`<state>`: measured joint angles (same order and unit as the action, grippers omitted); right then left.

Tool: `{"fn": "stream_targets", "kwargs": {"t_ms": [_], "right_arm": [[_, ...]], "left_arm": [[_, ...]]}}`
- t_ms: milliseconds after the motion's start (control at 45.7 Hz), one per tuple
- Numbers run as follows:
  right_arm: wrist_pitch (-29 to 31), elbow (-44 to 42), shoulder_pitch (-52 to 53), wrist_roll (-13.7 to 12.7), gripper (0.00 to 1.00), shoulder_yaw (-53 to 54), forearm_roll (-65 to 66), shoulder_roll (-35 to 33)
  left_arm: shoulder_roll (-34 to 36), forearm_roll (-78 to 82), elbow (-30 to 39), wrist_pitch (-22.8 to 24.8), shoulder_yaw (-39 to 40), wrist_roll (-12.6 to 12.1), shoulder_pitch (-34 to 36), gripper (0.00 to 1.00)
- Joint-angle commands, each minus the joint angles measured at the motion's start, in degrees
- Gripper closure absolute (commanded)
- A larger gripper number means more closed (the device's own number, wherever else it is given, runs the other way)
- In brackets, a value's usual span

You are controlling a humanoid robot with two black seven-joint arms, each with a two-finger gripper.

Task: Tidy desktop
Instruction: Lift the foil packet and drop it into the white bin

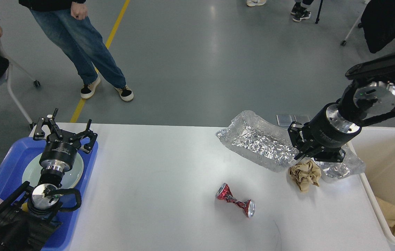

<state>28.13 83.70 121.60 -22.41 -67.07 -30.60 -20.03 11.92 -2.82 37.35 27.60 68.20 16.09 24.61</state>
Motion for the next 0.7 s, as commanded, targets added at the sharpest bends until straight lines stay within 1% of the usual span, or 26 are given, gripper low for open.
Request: {"fn": "stream_targets", "kwargs": {"t_ms": [0,66,131,285,547,613,679], "right_arm": [[7.98,3.48,10.4,0.09,1.0,-4.3,0.97,-0.36],[11.76,5.23,14.45,0.09,1.0,-5.97,1.85,-0.36],[14.31,7.43,18.31,0.09,1.0,-7.11,4.92,-0.63],[15.81,10.95,24.82,0.09,1.0,-9.57,7.83,-3.88],[14.59,10.08,25.27,0.18,1.0,-15.37,8.36,-5.72],[12.57,8.06,24.57,0.18,1.0,-17.83,8.54,-6.6],[9.15,6.13,22.82,0.18,1.0,-21.6,8.45,-8.88]], "left_arm": [[0.03,0.0,0.0,0.0,0.0,0.0,0.0,0.04],[0.03,0.0,0.0,0.0,0.0,0.0,0.0,0.04],[0.03,0.0,0.0,0.0,0.0,0.0,0.0,0.04],[0.03,0.0,0.0,0.0,0.0,0.0,0.0,0.04],[-0.06,0.0,0.0,0.0,0.0,0.0,0.0,0.04],[-0.06,0.0,0.0,0.0,0.0,0.0,0.0,0.04],[-0.06,0.0,0.0,0.0,0.0,0.0,0.0,0.04]]}}
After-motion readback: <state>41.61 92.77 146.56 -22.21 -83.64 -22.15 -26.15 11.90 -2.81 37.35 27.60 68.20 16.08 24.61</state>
